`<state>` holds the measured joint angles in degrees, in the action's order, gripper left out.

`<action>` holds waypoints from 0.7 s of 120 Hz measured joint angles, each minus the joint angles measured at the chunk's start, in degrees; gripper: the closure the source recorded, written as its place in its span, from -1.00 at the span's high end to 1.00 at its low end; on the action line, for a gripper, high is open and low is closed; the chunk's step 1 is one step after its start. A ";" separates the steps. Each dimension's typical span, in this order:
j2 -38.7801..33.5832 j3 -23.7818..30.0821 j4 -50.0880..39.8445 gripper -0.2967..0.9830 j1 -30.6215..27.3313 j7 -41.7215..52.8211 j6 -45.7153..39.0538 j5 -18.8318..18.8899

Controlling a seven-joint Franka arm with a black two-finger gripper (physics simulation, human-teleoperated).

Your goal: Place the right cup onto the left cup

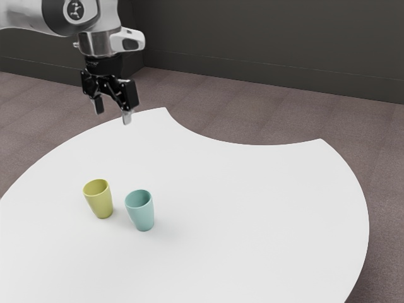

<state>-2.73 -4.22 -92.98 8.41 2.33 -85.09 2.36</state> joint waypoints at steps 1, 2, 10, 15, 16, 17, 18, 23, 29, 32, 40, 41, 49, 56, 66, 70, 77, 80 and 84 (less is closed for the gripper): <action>0.01 -0.01 -0.02 0.54 -0.02 0.02 -0.09 0.04; 0.01 -0.02 -0.03 0.54 -0.05 0.03 -0.18 0.07; 0.04 -0.02 -0.21 0.54 -0.21 0.16 -0.81 0.26; 0.02 -0.01 -0.43 0.54 -0.24 0.23 -1.11 0.32; 0.01 -0.01 -0.47 0.54 -0.24 0.24 -1.17 0.34; 0.01 -0.01 -0.51 0.54 -0.24 0.25 -1.22 0.35; 0.00 -0.01 -0.57 0.54 -0.24 0.27 -1.27 0.35; -0.03 0.00 -0.85 0.54 -0.23 0.33 -1.50 0.38; -0.04 0.00 -1.39 0.54 -0.24 0.38 -1.76 0.37; -0.06 0.00 -1.83 0.54 -0.26 0.41 -1.95 0.32; -0.11 0.00 -3.25 0.54 -0.38 0.47 -2.65 0.12; -0.11 0.00 -3.45 0.54 -0.40 0.48 -2.76 0.09; -0.06 -0.06 -4.92 0.54 -0.63 0.53 -3.63 -0.22; 0.04 -0.12 -5.82 0.54 -0.96 0.56 -4.21 -0.73; 0.56 -0.18 -6.76 0.53 -1.69 0.55 -4.80 -1.40; 0.74 -0.20 -7.11 0.52 -2.00 0.55 -4.98 -1.58; 0.92 -0.19 -8.16 0.50 -2.55 0.54 -5.35 -1.81; 0.96 -0.20 -8.61 0.48 -2.75 0.54 -5.53 -1.88; 0.99 -0.20 -9.20 0.46 -3.03 0.55 -5.79 -1.95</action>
<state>-1.74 -4.42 -102.17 5.38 2.88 -90.88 0.41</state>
